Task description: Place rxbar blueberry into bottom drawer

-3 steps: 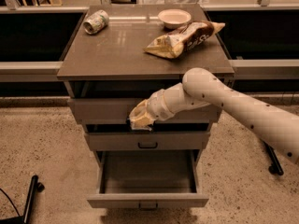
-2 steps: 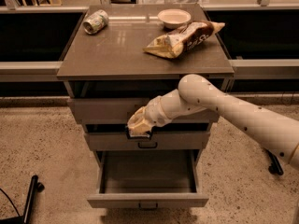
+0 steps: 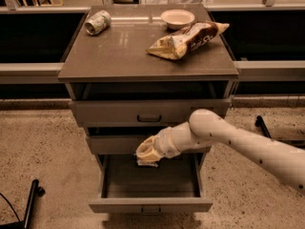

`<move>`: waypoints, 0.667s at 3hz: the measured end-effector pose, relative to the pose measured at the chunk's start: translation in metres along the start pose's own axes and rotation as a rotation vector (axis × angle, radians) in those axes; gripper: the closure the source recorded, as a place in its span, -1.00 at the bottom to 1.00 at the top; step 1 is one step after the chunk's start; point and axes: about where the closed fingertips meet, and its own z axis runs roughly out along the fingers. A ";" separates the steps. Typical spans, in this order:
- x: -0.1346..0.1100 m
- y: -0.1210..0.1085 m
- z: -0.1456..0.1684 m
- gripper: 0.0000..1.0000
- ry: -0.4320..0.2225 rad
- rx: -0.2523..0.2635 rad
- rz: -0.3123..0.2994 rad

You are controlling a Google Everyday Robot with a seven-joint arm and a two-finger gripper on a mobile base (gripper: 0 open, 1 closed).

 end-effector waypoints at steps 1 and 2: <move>0.031 0.007 0.007 1.00 -0.033 0.044 0.011; 0.035 0.006 0.009 1.00 -0.039 0.047 0.015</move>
Offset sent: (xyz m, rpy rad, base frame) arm -0.0073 -0.0103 -0.0270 0.0282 -0.0148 -0.0391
